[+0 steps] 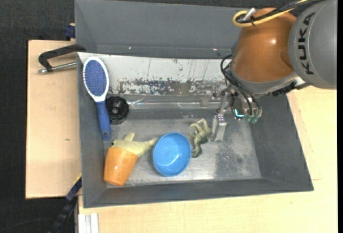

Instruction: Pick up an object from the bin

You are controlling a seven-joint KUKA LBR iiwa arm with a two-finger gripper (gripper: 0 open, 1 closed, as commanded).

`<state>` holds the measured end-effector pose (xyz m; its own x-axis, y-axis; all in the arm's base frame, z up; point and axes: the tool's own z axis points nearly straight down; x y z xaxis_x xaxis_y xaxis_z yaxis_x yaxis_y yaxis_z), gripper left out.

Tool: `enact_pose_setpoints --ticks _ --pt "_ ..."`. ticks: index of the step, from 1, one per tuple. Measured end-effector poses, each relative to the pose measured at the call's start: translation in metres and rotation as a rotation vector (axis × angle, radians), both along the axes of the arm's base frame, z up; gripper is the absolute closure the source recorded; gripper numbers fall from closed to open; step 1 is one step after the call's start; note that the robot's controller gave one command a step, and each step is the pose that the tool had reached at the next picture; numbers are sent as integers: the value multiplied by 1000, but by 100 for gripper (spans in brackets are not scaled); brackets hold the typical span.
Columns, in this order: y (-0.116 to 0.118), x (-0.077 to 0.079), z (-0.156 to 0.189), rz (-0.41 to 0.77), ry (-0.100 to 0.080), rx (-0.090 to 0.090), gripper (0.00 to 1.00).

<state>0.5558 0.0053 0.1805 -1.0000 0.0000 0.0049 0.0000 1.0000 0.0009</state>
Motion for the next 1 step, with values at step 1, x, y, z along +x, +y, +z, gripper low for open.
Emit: enact_pose_setpoints --ticks 1 --pt "-6 15 -113 -159 2 0 0"
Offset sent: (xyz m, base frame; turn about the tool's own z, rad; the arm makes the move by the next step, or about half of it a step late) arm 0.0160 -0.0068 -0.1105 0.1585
